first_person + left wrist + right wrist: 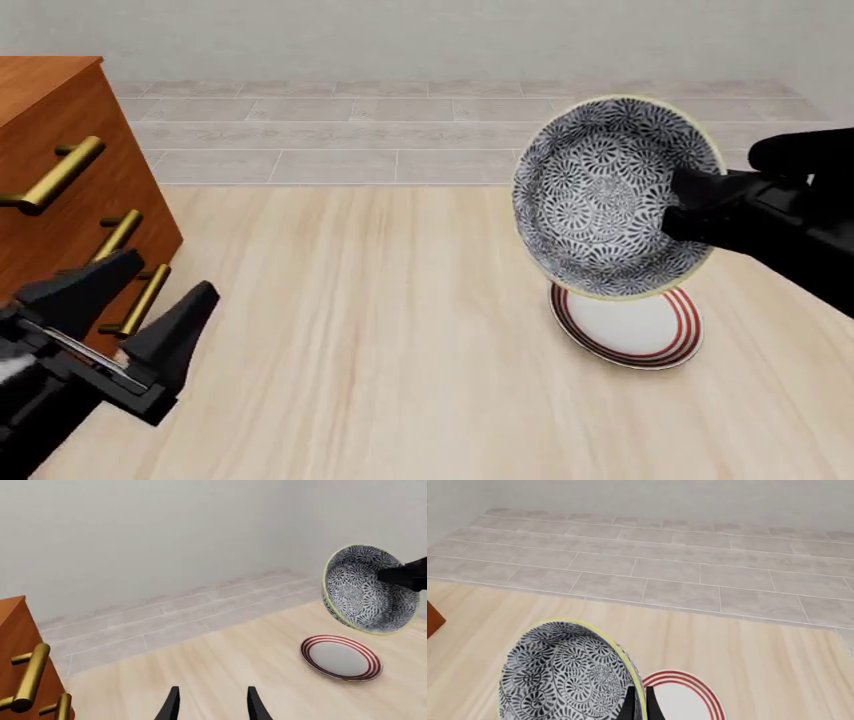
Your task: Put the bowl on top of the cabinet.
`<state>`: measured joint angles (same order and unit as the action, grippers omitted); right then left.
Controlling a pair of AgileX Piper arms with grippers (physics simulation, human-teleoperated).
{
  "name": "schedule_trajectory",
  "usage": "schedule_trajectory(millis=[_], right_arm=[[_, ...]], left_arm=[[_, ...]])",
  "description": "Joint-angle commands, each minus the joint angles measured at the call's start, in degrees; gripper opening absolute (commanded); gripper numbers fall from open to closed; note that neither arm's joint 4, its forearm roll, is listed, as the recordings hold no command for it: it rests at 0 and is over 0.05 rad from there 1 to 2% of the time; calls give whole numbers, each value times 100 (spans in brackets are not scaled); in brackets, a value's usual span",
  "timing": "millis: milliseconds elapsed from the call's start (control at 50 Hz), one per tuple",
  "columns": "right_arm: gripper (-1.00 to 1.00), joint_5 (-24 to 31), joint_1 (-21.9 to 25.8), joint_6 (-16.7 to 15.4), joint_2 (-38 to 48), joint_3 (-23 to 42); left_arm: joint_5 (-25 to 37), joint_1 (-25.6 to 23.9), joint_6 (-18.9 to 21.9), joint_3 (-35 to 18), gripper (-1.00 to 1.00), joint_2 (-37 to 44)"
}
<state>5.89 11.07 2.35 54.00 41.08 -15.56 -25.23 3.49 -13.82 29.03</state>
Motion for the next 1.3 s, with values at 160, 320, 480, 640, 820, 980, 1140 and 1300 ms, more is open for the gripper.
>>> schedule_trajectory(millis=[160, 320, 480, 640, 820, 980, 1140, 1300], right_arm=[[-100, -56, 29, 19, 45, 20], [-100, -115, 16, 7, 115, -7], [-100, -123, 18, -2, 145, -7], [-100, -147, 36, -3, 176, -27], [-100, -205, 50, -2, 266, -47], [-100, -179, 133, 6, 232, -80], [-100, -179, 206, 17, 251, -109], [-100, -138, 228, 33, 203, -108]], left_arm=[[-263, -1146, -125, -1075, 100, 1333], [-225, -1732, -318, -1849, 100, 2159], [-174, -2117, -359, -2318, 100, 2653], [-79, -2394, -457, -2858, 100, 3259], [36, -2575, -441, -3395, 100, 3865], [22, -2488, -572, -3775, 100, 4413], [15, -2397, -663, -4066, 100, 4812], [40, -2362, -795, -4367, 100, 5277]])
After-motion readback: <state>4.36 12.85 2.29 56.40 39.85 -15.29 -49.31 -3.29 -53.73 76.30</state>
